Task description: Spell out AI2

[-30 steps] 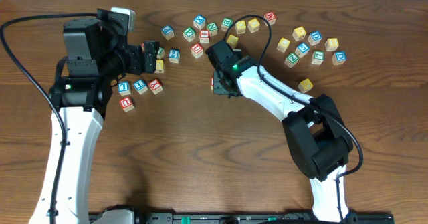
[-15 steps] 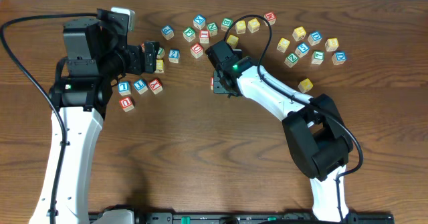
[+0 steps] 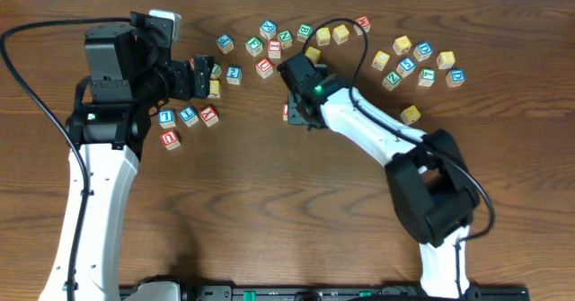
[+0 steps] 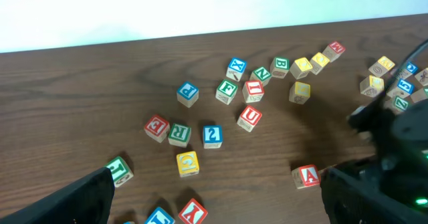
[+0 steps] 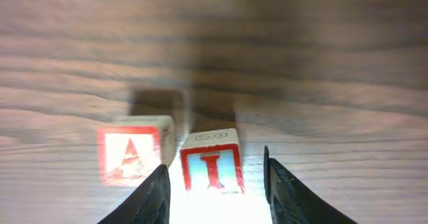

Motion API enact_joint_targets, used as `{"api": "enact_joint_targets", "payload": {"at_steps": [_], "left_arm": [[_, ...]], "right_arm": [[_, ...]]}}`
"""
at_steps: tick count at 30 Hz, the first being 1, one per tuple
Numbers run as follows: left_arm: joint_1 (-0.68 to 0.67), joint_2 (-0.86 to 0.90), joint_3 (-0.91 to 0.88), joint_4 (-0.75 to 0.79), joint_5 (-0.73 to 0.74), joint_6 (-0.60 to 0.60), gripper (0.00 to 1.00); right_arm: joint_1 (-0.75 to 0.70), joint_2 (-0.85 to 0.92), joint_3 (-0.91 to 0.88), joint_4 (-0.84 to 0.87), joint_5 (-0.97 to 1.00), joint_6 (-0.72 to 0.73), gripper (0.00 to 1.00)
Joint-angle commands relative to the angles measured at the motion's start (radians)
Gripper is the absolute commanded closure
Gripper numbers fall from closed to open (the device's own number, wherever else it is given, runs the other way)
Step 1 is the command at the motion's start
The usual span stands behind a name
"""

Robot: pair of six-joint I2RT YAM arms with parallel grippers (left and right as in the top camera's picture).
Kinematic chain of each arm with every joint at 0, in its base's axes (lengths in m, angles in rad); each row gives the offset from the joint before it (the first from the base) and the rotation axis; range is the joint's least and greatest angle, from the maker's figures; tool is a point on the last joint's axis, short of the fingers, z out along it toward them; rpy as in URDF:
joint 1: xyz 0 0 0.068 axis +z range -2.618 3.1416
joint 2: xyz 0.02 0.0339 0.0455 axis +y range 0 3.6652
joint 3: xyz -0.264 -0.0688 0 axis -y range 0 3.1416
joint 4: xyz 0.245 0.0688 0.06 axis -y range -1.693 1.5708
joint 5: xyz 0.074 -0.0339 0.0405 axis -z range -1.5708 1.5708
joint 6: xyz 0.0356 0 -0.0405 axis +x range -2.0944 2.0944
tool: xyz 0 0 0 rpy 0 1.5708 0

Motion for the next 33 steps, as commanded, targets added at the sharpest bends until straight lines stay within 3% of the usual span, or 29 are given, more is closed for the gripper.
{"api": "enact_joint_targets", "payload": {"at_steps": [1,7,14,22,25,33], "left_arm": [[0.0,-0.002,0.026,0.003,0.001,-0.008,0.02],[0.0,-0.002,0.026,0.003,0.001,-0.008,0.02],[0.0,-0.002,0.026,0.003,0.001,-0.008,0.02],[0.0,-0.002,0.026,0.003,0.001,-0.008,0.02],[0.0,-0.002,0.026,0.003,0.001,-0.008,0.02],[0.0,-0.002,0.026,0.003,0.001,-0.008,0.02]], "right_arm": [[-0.029,-0.135,0.002,0.0,0.028,-0.024,0.59],[-0.143,-0.252,0.002,0.005,0.045,-0.095,0.53],[-0.34,-0.247,0.001,0.054,-0.042,-0.469,0.49],[-0.509,-0.22,0.001,0.068,-0.12,-0.505,0.47],[-0.547,-0.206,0.0,0.083,-0.18,-0.56,0.36],[-0.57,-0.111,0.0,0.091,-0.207,-0.64,0.32]]}}
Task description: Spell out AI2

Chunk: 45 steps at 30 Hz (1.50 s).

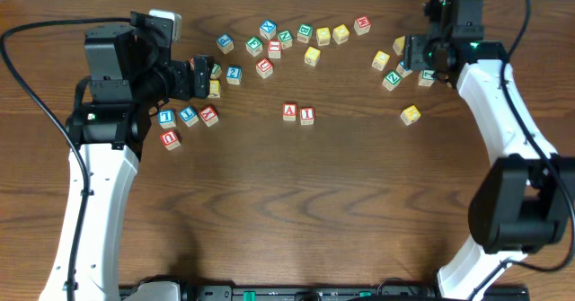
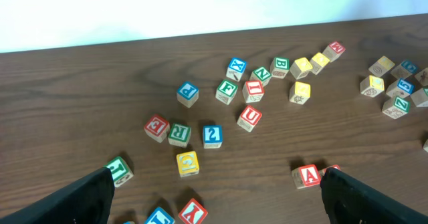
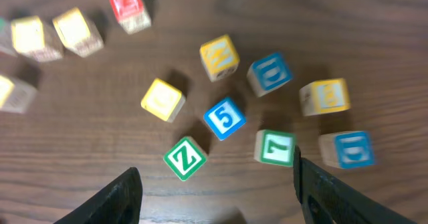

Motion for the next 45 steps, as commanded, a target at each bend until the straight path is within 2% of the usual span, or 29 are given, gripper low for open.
{"api": "enact_joint_targets", "payload": {"at_steps": [1,9,13,26,45], "left_arm": [[0.0,-0.002,0.026,0.003,0.001,-0.008,0.02],[0.0,-0.002,0.026,0.003,0.001,-0.008,0.02],[0.0,-0.002,0.026,0.003,0.001,-0.008,0.02],[0.0,-0.002,0.026,0.003,0.001,-0.008,0.02],[0.0,-0.002,0.026,0.003,0.001,-0.008,0.02]], "right_arm": [[0.0,0.056,0.001,-0.004,-0.032,-0.05,0.33],[0.0,0.073,0.001,-0.016,-0.068,-0.033,0.42],[-0.016,0.073,0.001,-0.026,-0.013,0.039,0.43],[-0.024,0.073,0.001,-0.006,-0.017,0.119,0.44],[0.16,0.073,0.001,-0.021,-0.03,0.156,0.42]]}}
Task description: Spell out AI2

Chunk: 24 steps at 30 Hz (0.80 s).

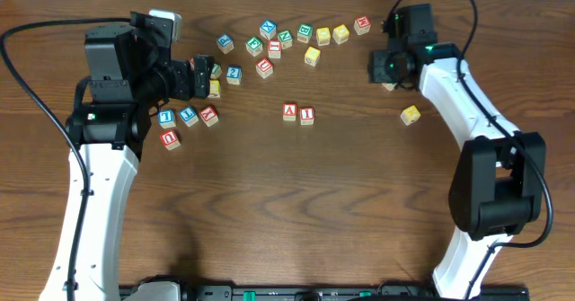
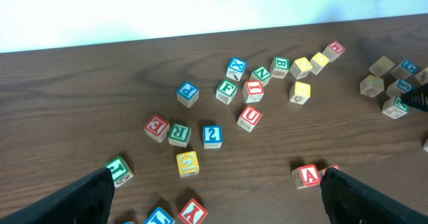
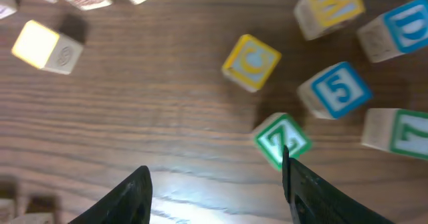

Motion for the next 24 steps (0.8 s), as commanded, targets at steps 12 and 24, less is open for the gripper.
{"api": "enact_joint_targets", "payload": {"at_steps": [12,24], "left_arm": [[-0.001,-0.002,0.026,-0.024,0.003,-0.048,0.03],[-0.043,0.016,0.067,-0.056,-0.117,-0.196,0.02]], "right_arm": [[0.082,-0.043,0.002,-0.06,-0.054,0.028,0.41],[0.07,-0.143,0.002,-0.11,-0.037,0.023,0.34]]}}
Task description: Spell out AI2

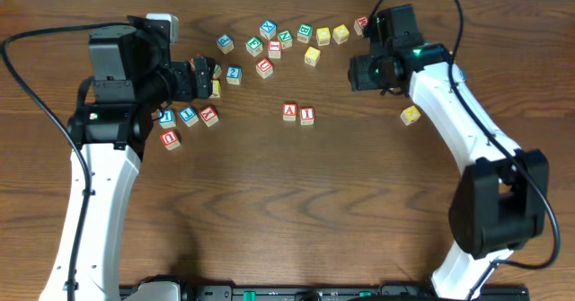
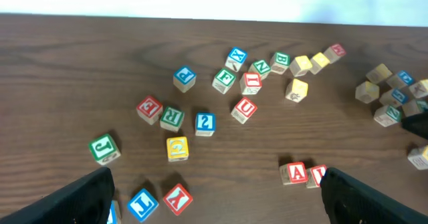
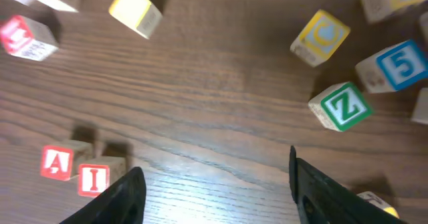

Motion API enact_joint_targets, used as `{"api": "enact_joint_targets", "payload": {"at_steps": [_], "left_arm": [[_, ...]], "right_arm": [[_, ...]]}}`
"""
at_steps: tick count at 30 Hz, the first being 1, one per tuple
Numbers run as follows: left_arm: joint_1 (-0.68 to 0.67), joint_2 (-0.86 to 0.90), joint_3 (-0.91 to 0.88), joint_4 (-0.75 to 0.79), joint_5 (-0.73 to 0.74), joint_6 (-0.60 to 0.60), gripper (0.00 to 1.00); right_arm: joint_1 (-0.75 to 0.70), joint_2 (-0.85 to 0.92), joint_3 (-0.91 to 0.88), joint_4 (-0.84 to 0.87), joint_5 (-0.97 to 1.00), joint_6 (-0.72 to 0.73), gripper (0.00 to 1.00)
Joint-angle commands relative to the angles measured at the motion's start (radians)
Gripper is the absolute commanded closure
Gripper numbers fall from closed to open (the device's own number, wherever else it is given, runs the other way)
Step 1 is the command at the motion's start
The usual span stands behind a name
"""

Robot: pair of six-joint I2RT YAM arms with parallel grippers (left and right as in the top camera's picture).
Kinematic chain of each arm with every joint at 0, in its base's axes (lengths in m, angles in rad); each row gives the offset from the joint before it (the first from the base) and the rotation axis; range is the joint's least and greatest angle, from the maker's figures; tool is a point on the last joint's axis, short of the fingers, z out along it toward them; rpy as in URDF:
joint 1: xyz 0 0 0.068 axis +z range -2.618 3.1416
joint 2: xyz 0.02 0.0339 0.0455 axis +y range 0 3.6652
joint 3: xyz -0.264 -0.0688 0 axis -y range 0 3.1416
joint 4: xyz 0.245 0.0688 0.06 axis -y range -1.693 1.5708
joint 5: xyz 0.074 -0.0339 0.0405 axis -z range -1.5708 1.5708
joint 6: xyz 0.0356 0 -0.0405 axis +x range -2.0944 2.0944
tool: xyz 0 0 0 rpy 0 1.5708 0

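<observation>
The red A block [image 1: 289, 111] and red I block [image 1: 306, 114] stand side by side mid-table; they also show as A [image 3: 56, 164] and I [image 3: 93, 179], and as A [image 2: 294, 172]. A blue 2 block [image 1: 234, 74] lies in the left-centre scatter, seen as the 2 [image 2: 205, 122] in the left wrist view. My right gripper [image 1: 364, 72] hovers open, up and right of the pair, nothing between its fingers [image 3: 214, 190]. My left gripper [image 1: 202, 75] is open and empty beside the 2 block [image 2: 214, 197].
Several loose blocks lie along the back centre [image 1: 285, 39]. Another group lies at the back right, including a green Z [image 3: 344, 106] and blue 5 [image 3: 400, 65]. A yellow block [image 1: 410, 114] sits alone on the right. Several blocks sit under the left arm [image 1: 188, 115].
My right gripper has moved left from the right-hand group of blocks towards the middle, so A and I now show in its view. The left wrist view has shifted slightly. No block has moved.
My right gripper's fingers stood around the I block, next to the A, mid-table. Then it was open over the back-right group, with A and I left side by side. It has since come back left in two steps, empty. The left gripper stayed open.
</observation>
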Motion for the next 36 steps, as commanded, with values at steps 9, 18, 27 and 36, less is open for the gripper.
{"api": "enact_joint_targets", "payload": {"at_steps": [9,18,27,36], "left_arm": [[-0.109,0.335,0.477,-0.359,-0.173,-0.082,0.02],[-0.202,0.619,0.657,-0.457,-0.232,-0.035,0.44],[-0.214,0.814,0.657,-0.367,-0.233,-0.13,0.43],[-0.214,0.929,0.657,-0.243,-0.317,-0.143,0.32]], "right_arm": [[-0.039,-0.084,0.002,-0.029,0.006,0.008,0.33],[-0.04,-0.086,0.002,-0.075,0.007,0.008,0.29],[-0.04,-0.086,0.002,-0.097,0.029,0.006,0.28],[-0.04,-0.086,0.001,-0.107,0.029,-0.012,0.27]]}}
